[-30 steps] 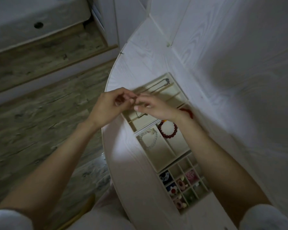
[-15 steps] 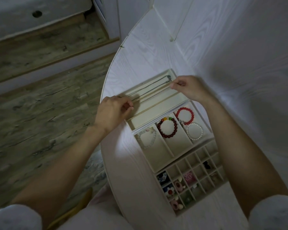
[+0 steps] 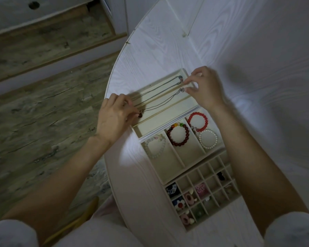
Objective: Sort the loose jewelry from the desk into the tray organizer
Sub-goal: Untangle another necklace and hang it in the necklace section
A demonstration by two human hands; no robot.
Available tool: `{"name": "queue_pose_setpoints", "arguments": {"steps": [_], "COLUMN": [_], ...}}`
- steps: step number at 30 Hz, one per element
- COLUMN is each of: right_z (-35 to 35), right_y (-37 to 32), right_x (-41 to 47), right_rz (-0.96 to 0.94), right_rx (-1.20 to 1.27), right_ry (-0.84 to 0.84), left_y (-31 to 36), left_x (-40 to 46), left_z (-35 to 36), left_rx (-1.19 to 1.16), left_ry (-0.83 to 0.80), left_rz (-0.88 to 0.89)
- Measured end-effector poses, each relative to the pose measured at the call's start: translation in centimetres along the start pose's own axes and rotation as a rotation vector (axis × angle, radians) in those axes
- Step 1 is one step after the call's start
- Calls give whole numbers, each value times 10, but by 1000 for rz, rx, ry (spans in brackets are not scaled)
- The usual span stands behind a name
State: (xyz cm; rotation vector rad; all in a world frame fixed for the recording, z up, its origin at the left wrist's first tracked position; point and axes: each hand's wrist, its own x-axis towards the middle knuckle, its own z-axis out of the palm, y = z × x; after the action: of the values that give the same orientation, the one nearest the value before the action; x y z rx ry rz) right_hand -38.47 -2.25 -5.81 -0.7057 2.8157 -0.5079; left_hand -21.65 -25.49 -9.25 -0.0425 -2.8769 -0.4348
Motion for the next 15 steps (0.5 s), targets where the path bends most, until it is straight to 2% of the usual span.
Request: {"name": "queue_pose_setpoints", "arguments": {"steps": [6, 12, 15], "right_z": [7, 14, 23], "right_y": [-3, -6, -2], "right_x": [9, 18, 22], "right_rz": [1, 58, 165], "right_rx": [-209, -245, -239], "right_ry": [-12, -3, 51], "left_y": [10, 14, 11], "left_x": [21, 26, 23], "left_z": [0, 6, 6], "left_rx": [53, 196, 193], "left_ry": [-104, -193, -191], "left_rz": [63, 67, 71]}}
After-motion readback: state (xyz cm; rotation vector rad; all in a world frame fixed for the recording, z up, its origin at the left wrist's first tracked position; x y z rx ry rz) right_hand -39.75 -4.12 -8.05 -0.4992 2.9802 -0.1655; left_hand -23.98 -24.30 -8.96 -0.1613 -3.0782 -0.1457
